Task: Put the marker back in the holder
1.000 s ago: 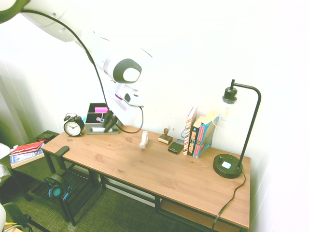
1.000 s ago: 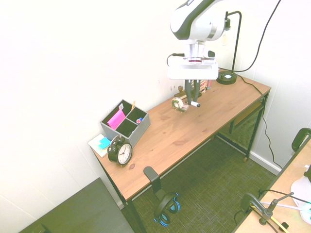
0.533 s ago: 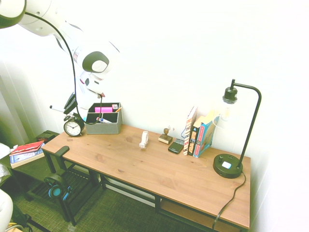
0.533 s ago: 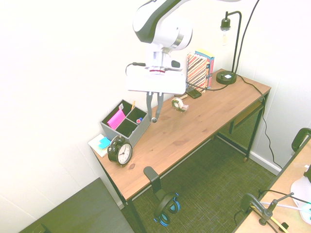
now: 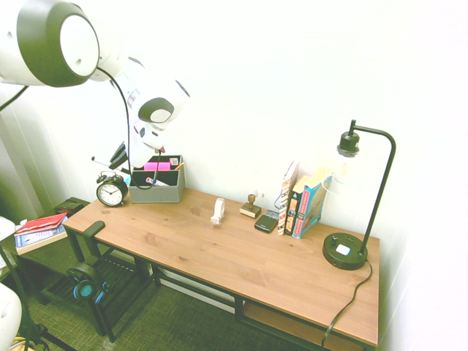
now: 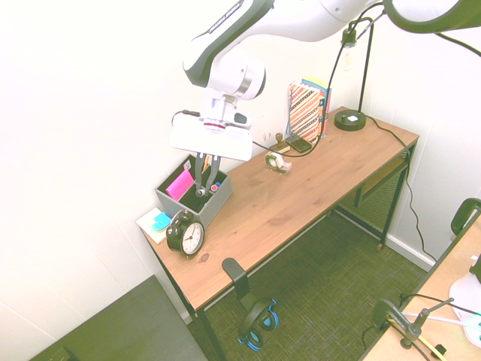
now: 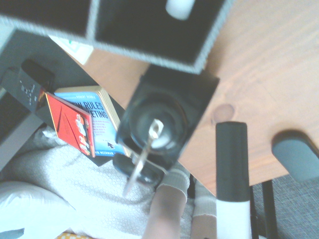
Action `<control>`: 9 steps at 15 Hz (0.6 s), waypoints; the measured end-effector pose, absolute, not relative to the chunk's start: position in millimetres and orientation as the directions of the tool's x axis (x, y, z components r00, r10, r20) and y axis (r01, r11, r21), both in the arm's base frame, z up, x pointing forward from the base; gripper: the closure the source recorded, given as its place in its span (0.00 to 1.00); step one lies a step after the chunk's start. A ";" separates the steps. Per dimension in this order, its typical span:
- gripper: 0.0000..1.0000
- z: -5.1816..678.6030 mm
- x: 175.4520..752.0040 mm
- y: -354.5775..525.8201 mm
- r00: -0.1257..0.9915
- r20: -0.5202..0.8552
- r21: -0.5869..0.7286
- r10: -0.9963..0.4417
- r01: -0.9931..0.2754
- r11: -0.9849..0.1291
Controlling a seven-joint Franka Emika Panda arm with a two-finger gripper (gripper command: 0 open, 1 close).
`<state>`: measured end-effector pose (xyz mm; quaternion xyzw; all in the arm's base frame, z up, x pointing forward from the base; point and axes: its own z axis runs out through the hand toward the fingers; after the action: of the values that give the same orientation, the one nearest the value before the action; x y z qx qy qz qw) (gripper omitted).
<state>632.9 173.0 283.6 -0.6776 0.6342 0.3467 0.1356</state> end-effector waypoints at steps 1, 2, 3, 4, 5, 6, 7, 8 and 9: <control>1.00 277.1 642.1 171.1 -0.056 -0.640 0.260 -0.767 -0.954 -0.147; 1.00 269.5 650.3 168.8 -0.064 -0.640 0.264 -0.766 -0.954 -0.140; 1.00 261.5 656.4 166.6 -0.071 -0.640 0.271 -0.765 -0.952 -0.138; 1.00 253.2 661.6 164.3 -0.078 -0.640 0.278 -0.764 -0.951 -0.137; 0.00 246.8 666.4 161.5 -0.083 -0.642 0.284 -0.762 -0.949 -0.136; 0.00 242.8 670.7 158.7 -0.087 -0.645 0.289 -0.759 -0.947 -0.138; 0.00 241.5 675.4 156.7 -0.086 -0.649 0.288 -0.756 -0.947 -0.140; 0.00 242.3 680.1 156.0 -0.082 -0.653 0.284 -0.753 -0.948 -0.143; 0.00 242.8 683.5 156.4 -0.079 -0.656 0.281 -0.751 -0.948 -0.146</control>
<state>683.5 156.4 242.8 -0.6647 0.6391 0.3620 0.1365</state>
